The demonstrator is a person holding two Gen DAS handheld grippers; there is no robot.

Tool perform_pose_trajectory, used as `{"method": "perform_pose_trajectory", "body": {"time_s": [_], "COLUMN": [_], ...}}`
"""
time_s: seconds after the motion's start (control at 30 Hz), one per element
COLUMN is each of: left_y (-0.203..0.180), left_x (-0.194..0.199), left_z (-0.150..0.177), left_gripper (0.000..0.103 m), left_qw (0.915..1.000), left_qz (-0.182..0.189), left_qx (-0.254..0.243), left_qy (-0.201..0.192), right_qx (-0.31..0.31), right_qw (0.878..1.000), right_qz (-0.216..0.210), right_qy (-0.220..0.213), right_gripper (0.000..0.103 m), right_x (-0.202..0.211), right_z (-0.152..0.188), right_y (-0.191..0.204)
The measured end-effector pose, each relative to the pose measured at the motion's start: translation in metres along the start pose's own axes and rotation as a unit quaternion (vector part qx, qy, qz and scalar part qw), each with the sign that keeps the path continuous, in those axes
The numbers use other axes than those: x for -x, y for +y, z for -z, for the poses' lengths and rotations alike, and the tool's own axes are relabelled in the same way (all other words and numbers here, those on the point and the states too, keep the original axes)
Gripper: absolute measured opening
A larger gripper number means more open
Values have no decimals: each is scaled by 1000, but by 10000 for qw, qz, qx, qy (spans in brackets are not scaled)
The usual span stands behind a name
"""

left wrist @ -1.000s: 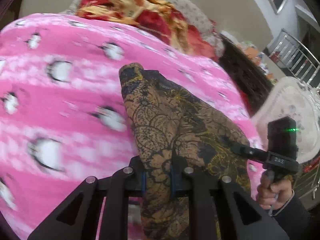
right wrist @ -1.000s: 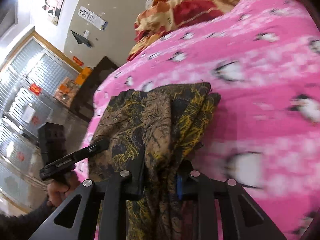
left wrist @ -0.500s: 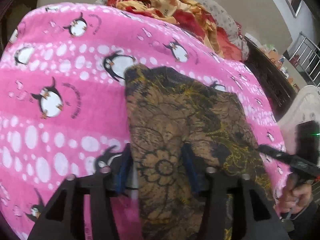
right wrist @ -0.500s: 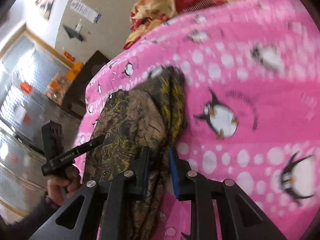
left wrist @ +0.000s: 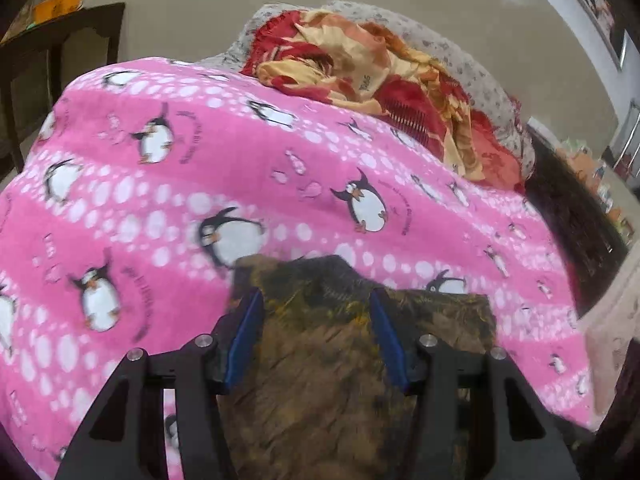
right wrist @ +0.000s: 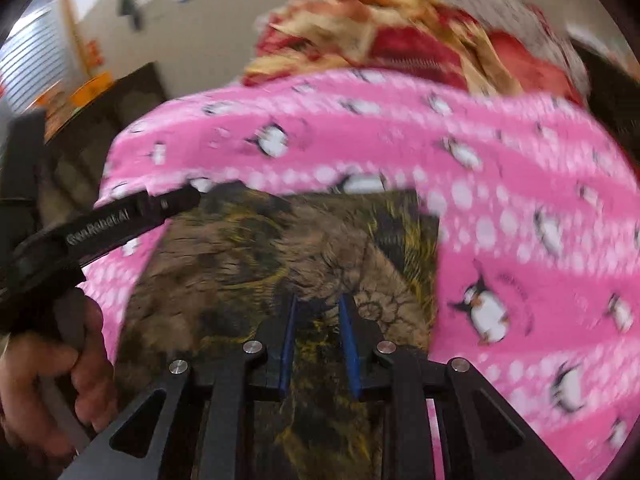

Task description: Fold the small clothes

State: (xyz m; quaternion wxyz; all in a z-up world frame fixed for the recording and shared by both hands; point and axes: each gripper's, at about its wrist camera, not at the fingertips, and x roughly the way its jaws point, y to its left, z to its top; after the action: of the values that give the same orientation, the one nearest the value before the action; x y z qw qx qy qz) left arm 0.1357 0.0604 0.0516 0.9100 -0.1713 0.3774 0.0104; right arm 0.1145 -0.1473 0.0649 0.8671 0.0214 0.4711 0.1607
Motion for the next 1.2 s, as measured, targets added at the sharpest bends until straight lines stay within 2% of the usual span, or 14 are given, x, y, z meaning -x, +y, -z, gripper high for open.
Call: {"method": "perform_pose_trajectory", "body": {"time_s": [0.03, 0.07, 0.13, 0.2, 0.33, 0.43, 0.53, 0.63, 0.7, 0.77, 0.87, 1.0, 1.17, 1.2], "left_y": [-5, -6, 2, 7, 5, 6, 9, 10, 11, 10, 9, 11, 10, 10], "left_x": [-11, -23, -38, -40, -44, -46, -47, -46, -46, -46, -46, -45, -45, -45], "left_z": [2, 7, 18, 15, 12, 12, 12, 13, 14, 14, 14, 14, 14, 14], "left_gripper": [60, 65, 67, 71, 77, 78, 79, 79, 79, 80, 80, 80, 80, 80], "left_qw": [9997, 9992, 9991, 9996, 9993, 9993, 9994, 9995, 9995, 9993, 9992, 9994, 9994, 9994], "left_qz": [-156, -263, -203, -84, -194, -218, -178, -143, -136, -187, -241, -190, -200, -196], "left_qx": [-179, -278, -179, -16, -45, -29, 29, 51, 58, 33, -13, 32, 27, 30], "left_qy": [-3, 84, 320, 274, 311, 305, 306, 292, 293, 309, 313, 297, 298, 300], "right_qx": [-47, -22, -99, -78, -1, -232, -127, 303, 338, 133, 335, 177, 812, 999], "right_qw": [9996, 9995, 9991, 9991, 9994, 9992, 9983, 9978, 9970, 9987, 9980, 9991, 9961, 9944], "right_qz": [287, 274, 163, 153, 31, -142, 187, 463, 701, 430, 475, 314, -185, -212], "right_qy": [-37, -181, -377, -394, -354, -293, -538, -360, 4, -218, -259, -245, -297, -282], "right_gripper": [22, 21, 19, 19, 21, 22, 22, 22, 26, 26, 26, 29, 35, 42], "right_x": [-12, -16, -15, -17, -17, -1, 12, -6, -42, -45, -41, -10, 56, 62], "right_z": [8, 15, 20, 20, 17, 12, -15, -35, -35, -30, -29, -31, 16, 28], "right_y": [-7, -12, -20, -21, -20, -23, -16, -4, -14, -28, -24, -28, -2, 3]}}
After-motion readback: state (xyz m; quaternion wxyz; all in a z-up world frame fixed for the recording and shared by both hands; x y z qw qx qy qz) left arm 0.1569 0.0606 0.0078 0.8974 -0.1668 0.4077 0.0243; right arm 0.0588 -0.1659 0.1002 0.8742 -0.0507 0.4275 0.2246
